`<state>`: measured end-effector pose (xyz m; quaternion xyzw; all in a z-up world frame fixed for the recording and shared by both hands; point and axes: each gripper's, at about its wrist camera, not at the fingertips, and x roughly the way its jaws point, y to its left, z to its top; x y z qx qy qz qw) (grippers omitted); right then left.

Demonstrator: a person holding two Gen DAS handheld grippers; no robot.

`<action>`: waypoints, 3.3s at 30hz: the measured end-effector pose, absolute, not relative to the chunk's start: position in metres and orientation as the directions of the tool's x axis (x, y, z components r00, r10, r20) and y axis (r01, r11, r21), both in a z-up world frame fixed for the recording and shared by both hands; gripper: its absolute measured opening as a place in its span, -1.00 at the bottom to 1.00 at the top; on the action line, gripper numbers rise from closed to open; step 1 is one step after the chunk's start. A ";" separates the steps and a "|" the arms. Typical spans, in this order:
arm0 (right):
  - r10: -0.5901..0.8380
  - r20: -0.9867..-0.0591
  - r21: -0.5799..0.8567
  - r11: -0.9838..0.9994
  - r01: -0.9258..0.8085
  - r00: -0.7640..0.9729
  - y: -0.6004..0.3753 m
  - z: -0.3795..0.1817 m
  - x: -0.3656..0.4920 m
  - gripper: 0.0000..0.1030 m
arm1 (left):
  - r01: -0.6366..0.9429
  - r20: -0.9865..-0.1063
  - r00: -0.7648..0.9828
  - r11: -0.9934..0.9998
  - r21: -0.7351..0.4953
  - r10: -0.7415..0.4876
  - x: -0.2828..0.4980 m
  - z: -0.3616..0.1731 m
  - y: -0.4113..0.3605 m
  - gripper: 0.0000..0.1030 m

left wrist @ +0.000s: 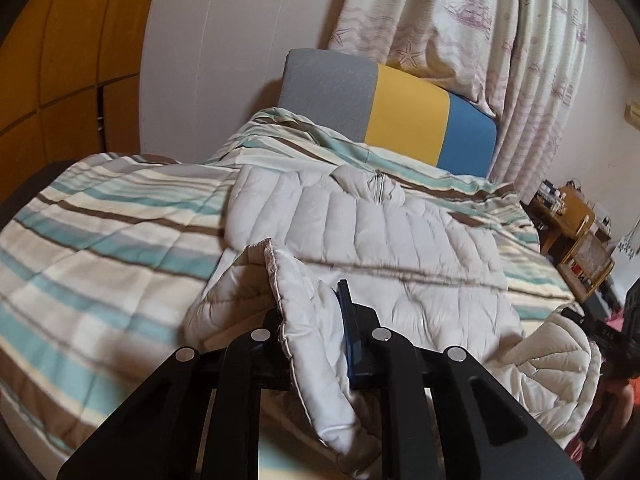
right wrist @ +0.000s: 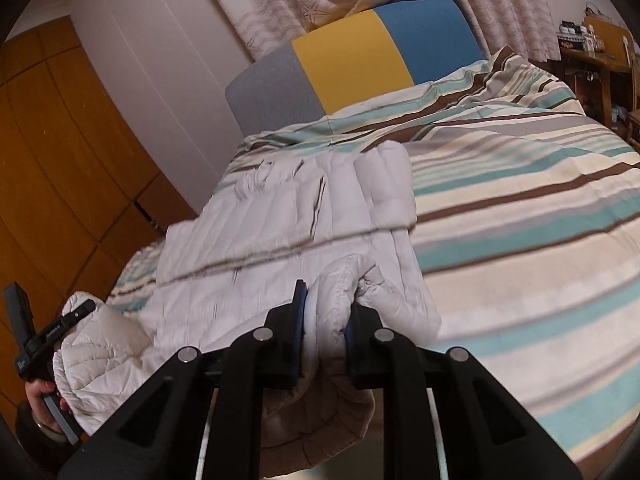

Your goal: Fold large clothes

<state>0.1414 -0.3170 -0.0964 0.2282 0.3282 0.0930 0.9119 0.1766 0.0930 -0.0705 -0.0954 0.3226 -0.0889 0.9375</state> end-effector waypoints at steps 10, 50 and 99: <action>0.355 -0.557 0.580 0.814 0.045 0.751 -0.341 -0.103 0.232 -0.70 | 0.079 -0.612 0.751 0.954 -0.288 -0.247 0.271 -0.069 0.102 -0.68; 0.445 -0.579 0.722 0.668 0.177 0.683 -0.377 -0.207 0.329 0.35 | -0.128 -0.760 0.581 0.890 -0.438 -0.290 0.355 -0.192 0.161 0.42; 0.333 -0.681 0.382 0.921 -0.071 0.653 -0.354 -0.136 0.157 -0.64 | 0.133 -0.672 0.636 0.911 -0.390 -0.380 0.164 -0.140 0.111 -0.64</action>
